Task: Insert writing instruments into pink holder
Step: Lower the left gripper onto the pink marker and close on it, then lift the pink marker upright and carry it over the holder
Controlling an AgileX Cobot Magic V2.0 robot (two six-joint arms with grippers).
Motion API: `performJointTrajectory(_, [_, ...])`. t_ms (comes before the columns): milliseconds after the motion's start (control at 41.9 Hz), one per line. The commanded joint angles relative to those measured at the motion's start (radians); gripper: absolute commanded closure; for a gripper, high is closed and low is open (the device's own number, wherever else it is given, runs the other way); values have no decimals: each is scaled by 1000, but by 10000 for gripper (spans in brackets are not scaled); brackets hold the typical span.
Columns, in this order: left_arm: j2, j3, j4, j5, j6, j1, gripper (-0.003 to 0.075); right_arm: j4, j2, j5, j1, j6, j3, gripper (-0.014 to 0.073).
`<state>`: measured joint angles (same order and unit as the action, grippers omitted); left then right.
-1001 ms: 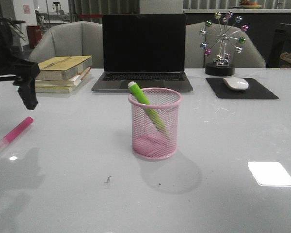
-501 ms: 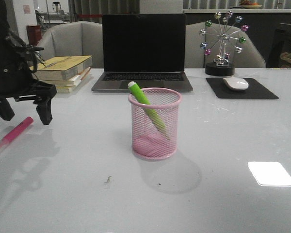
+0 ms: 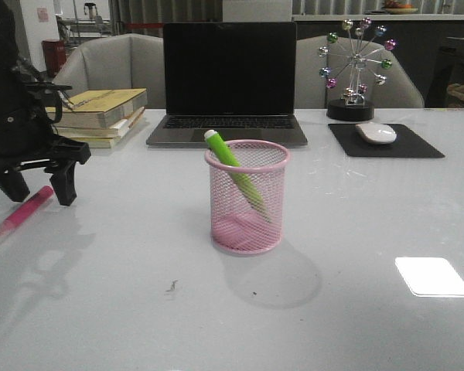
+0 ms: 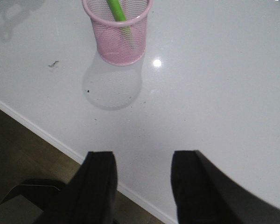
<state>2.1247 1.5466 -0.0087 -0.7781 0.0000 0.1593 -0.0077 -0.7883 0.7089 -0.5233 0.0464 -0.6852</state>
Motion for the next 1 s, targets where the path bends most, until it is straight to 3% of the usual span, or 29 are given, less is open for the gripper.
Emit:
performJointTrajectory(0, [-54, 30, 1, 11, -6, -2, 385, -3, 8, -59, 4, -4, -28, 190])
performJointTrajectory(358, [-54, 30, 1, 1, -6, -2, 617, -3, 8, -59, 4, -4, -28, 190])
performJointTrajectory(668, [-142, 4, -12, 15, 0, 18, 629, -3, 8, -59, 4, -4, -28, 190])
performJointTrajectory(787, [-268, -89, -12, 143, 18, 62, 629, -3, 8, -59, 4, -4, -28, 190])
performJointTrajectory(978, [-503, -316, -19, 455, 18, 151, 629, -3, 8, -59, 4, -4, -28, 190])
